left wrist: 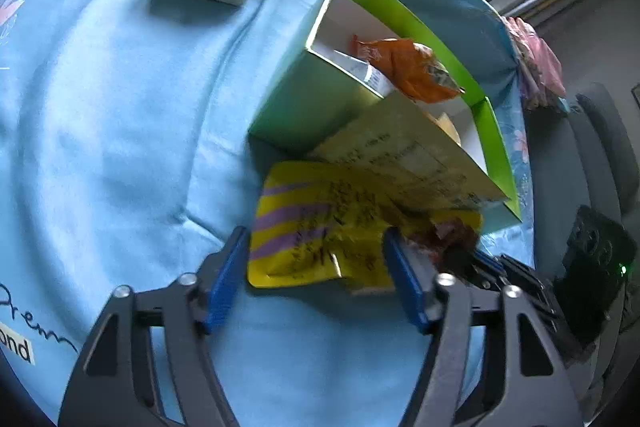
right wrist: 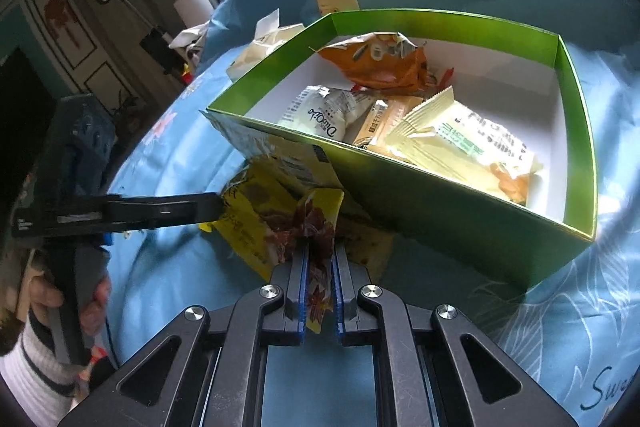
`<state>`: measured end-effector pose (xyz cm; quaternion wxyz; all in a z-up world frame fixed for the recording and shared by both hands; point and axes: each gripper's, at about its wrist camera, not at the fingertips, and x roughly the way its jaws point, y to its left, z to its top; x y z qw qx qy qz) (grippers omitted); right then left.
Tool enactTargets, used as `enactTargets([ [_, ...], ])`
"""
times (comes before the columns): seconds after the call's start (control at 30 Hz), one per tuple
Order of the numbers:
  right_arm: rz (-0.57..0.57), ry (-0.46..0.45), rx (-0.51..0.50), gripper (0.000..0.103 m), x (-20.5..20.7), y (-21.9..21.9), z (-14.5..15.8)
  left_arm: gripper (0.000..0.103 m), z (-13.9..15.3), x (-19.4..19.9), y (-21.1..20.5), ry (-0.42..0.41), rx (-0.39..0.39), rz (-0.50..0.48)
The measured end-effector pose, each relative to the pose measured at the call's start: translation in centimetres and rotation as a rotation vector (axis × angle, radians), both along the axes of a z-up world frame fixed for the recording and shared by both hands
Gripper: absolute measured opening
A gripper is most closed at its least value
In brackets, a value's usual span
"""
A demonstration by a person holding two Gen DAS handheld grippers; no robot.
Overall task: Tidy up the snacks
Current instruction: 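Close both grippers on the yellow jerky bag, then lift the yellow jerky bag with both grippers over the box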
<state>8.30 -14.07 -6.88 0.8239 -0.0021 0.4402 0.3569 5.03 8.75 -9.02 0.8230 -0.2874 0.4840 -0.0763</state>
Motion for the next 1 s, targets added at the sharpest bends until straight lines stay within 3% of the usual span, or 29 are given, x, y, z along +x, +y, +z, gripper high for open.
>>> enactTargets([
  [0.03, 0.003, -0.002, -0.001, 0.011, 0.0, 0.0, 0.0, 0.063, -0.1, 0.1, 0.2, 0.000, -0.016, 0.002],
  [0.07, 0.010, -0.005, -0.008, 0.011, 0.0, 0.0, -0.1, 0.056, 0.0, 0.1, 0.4, -0.001, -0.013, 0.009],
  [0.2, 0.017, 0.001, -0.001, 0.011, 0.1, -0.2, -0.2, 0.051, -0.3, -0.1, 0.9, -0.001, -0.030, 0.016],
  [0.37, 0.012, 0.012, 0.025, 0.011, 0.3, -0.6, -0.3, 0.034, -0.2, -0.9, 1.9, -0.006, -0.077, 0.029],
  [0.77, 0.041, -0.039, 0.046, 0.011, -1.4, -1.1, 1.2, 0.034, 1.8, -2.4, 0.5, -0.050, -0.041, 0.004],
  [1.0, 0.047, -0.025, 0.053, 0.008, -2.1, -1.0, 1.0, 0.034, 2.0, -3.4, 0.5, -0.044, -0.046, 0.020],
])
